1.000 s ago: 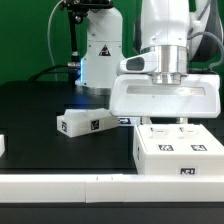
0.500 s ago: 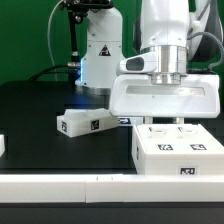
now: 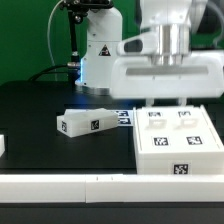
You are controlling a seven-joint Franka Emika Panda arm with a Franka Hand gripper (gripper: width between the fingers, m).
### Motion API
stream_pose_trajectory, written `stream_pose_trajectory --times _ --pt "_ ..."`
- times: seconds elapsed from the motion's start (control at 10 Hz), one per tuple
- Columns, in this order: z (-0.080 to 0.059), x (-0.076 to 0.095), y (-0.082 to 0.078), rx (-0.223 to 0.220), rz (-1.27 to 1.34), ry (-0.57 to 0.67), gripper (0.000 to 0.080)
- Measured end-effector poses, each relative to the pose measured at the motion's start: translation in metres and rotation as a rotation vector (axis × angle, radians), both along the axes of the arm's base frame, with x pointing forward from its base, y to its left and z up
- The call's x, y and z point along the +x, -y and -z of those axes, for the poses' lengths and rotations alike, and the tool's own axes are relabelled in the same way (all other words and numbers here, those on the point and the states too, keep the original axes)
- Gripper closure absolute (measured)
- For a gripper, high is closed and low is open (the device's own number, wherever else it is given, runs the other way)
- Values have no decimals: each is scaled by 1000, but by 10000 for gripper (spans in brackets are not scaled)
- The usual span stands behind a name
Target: Assemble cabinet
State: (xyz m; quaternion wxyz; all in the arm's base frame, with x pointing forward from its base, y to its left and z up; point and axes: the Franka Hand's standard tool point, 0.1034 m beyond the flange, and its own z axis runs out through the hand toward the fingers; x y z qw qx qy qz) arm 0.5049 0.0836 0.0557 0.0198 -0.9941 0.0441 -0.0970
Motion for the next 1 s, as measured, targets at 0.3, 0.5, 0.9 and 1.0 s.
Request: stream_pose_trajectory --times 0.3,0.5,0.9,1.0 --pt "-48 19 -11 24 63 -99 584" --pt "-41 13 -8 18 65 -113 584" --pt "-72 36 1 -6 -20 -240 584" --pt "-76 48 4 -20 -63 -232 584"
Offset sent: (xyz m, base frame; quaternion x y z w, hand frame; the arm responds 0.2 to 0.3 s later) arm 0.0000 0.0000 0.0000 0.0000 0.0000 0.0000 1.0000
